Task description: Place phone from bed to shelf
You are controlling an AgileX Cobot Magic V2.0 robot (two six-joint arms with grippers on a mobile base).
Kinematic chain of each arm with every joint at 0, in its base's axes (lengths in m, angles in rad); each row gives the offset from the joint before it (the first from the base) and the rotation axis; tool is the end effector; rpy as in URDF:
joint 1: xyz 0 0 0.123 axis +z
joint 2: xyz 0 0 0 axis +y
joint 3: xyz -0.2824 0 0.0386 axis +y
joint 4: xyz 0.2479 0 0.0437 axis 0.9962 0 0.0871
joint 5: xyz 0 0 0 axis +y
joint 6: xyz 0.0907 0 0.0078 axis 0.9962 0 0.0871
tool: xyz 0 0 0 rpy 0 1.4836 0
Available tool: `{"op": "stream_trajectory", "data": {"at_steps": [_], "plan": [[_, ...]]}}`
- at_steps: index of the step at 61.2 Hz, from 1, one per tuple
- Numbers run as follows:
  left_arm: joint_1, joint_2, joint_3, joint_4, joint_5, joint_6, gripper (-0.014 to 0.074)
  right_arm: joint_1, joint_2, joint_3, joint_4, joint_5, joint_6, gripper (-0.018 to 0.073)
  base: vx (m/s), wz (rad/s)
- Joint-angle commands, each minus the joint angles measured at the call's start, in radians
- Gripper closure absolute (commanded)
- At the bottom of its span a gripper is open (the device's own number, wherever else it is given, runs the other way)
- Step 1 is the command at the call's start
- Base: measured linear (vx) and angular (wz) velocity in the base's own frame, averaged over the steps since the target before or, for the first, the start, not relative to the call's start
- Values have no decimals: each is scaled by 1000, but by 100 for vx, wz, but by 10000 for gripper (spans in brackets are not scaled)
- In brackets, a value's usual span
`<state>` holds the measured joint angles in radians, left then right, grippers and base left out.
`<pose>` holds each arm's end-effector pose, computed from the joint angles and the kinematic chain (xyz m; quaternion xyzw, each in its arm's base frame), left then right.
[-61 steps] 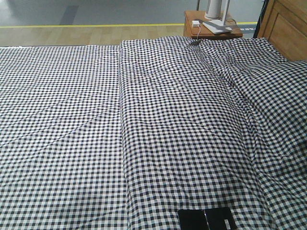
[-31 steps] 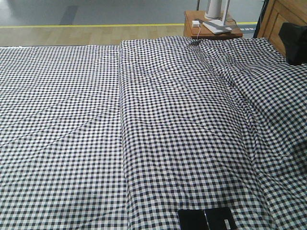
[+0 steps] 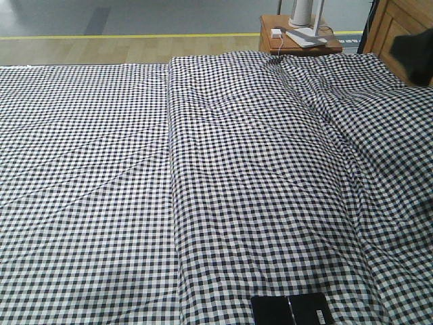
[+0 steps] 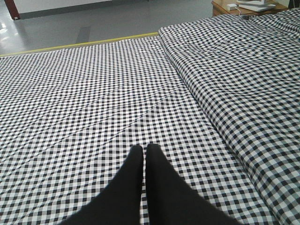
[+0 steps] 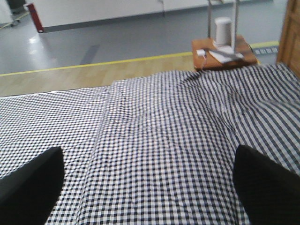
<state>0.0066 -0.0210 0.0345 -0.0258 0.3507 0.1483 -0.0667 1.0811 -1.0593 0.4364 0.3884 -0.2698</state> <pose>0.0529 -0.0005 0.1710 0.0495 0.7964 0.0358 0.6017 0.2366 -0.0011 0.4029 0.0338 0.7999 0.0855 0.5930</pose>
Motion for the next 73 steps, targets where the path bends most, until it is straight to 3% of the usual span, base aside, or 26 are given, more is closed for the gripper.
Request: {"op": "stream_trajectory", "data": {"at_steps": [1, 21, 35, 51, 73], "plan": [[-6, -4, -23, -9, -73, -6, 595, -105, 18, -131, 8, 86, 36, -120, 0, 0], [-6, -4, -23, -9, -73, -6, 595, -387, 226, -234, -3, 353, 22, -113, 0, 0], [-6, -4, -23, -9, -73, -6, 595, -527, 486, -234, 64, 491, -96, -104, 0, 0], [-6, -4, -23, -9, -73, -6, 595, -555, 758, -234, 233, 681, -386, -92, 0, 0], [-6, -4, -23, -9, -73, -6, 595, -555, 1009, -234, 432, 824, -629, -77, 0, 0]]}}
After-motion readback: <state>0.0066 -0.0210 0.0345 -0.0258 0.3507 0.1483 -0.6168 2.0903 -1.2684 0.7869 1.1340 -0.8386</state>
